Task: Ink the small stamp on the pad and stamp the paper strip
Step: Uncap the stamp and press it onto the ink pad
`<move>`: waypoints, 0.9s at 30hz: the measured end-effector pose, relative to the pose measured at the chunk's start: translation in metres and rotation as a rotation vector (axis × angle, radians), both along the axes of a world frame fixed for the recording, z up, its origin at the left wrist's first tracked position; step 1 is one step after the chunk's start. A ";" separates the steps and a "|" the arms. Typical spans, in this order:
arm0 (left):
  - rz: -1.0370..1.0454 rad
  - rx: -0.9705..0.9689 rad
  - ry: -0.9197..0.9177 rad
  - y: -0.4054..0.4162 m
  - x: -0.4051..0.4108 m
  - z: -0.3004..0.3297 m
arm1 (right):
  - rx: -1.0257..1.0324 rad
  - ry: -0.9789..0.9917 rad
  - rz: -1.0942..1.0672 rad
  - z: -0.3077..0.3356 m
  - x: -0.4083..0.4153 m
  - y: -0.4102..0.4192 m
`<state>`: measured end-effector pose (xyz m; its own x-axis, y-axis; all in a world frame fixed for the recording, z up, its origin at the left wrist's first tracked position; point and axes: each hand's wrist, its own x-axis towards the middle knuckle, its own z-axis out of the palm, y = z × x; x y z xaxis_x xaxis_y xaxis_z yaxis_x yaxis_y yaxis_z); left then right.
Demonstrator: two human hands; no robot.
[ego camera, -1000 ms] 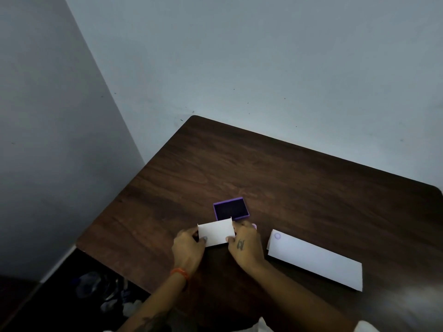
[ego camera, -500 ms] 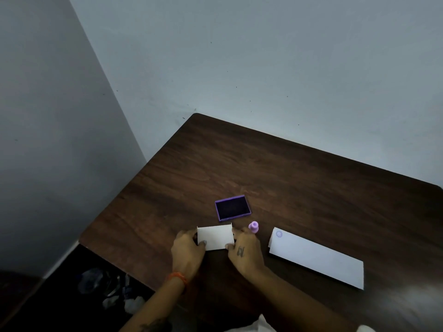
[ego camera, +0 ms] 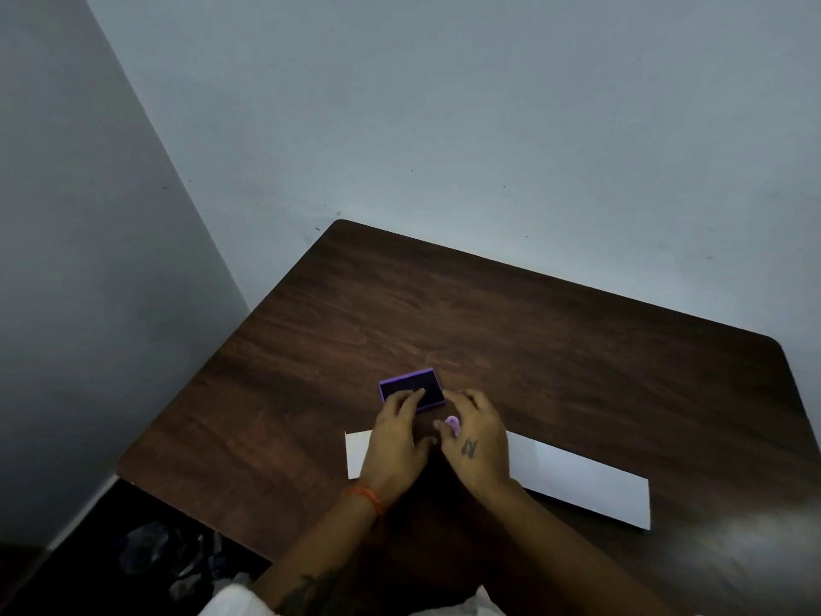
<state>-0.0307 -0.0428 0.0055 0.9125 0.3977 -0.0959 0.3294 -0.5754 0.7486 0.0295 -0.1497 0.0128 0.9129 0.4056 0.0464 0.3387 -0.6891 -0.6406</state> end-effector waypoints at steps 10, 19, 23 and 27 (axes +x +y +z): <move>-0.086 -0.049 0.107 -0.016 0.031 -0.015 | -0.032 0.183 0.055 -0.006 0.014 -0.010; -0.037 -0.092 0.014 -0.012 0.028 -0.009 | 0.143 0.310 0.040 0.002 0.021 -0.016; -0.003 -0.287 -0.055 -0.007 0.019 0.000 | 0.408 0.609 -0.144 0.006 0.029 -0.023; 0.060 -0.433 -0.084 -0.005 0.015 0.009 | 0.642 0.949 -0.206 0.014 0.030 -0.026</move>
